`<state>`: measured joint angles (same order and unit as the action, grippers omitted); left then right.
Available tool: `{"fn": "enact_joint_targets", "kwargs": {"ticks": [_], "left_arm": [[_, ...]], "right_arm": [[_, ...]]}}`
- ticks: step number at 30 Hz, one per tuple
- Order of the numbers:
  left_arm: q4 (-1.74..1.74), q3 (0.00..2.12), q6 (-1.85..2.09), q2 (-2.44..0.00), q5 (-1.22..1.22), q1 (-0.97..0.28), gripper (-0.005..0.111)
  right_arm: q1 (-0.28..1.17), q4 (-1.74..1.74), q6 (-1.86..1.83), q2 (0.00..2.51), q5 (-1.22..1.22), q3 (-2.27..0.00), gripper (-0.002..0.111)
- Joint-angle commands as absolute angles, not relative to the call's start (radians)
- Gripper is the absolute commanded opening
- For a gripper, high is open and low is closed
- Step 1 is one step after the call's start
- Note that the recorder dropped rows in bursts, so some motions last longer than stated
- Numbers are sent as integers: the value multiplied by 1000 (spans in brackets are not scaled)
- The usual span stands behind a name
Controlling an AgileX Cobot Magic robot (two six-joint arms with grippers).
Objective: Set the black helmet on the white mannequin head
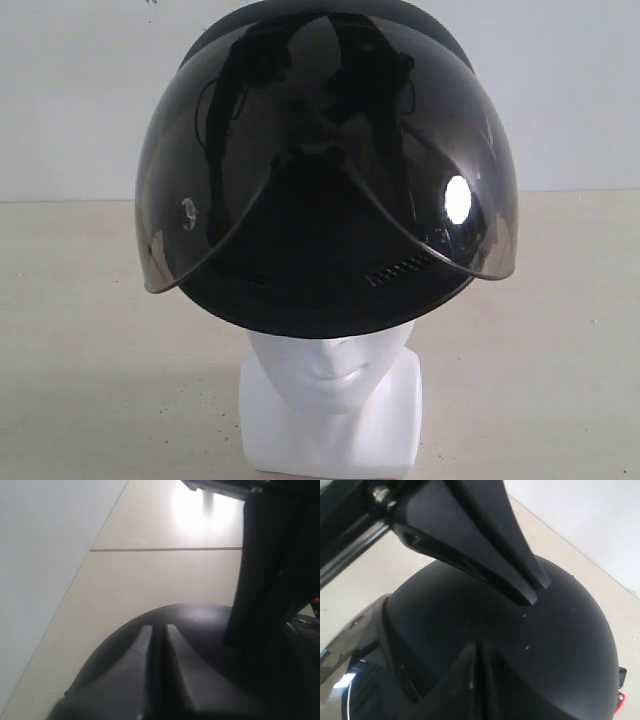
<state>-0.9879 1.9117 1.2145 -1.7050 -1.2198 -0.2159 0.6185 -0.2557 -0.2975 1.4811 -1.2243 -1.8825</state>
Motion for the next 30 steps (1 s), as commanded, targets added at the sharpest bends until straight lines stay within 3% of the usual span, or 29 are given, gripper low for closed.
{"fn": "enact_joint_targets", "kwargs": {"ticks": [1,13,30], "left_arm": [[-1000,1869,1234,-1695,-1221,-221,4],[-1183,1687,1442,-1680,-1221,-185,4],[-1185,1680,1429,-1680,-1221,-185,4]], "right_arm": [[620,-266,-297,1476,-1221,-1887,0],[629,-282,-297,1476,-1221,-1887,0],[639,-289,-175,1476,-1221,-1884,0]]}}
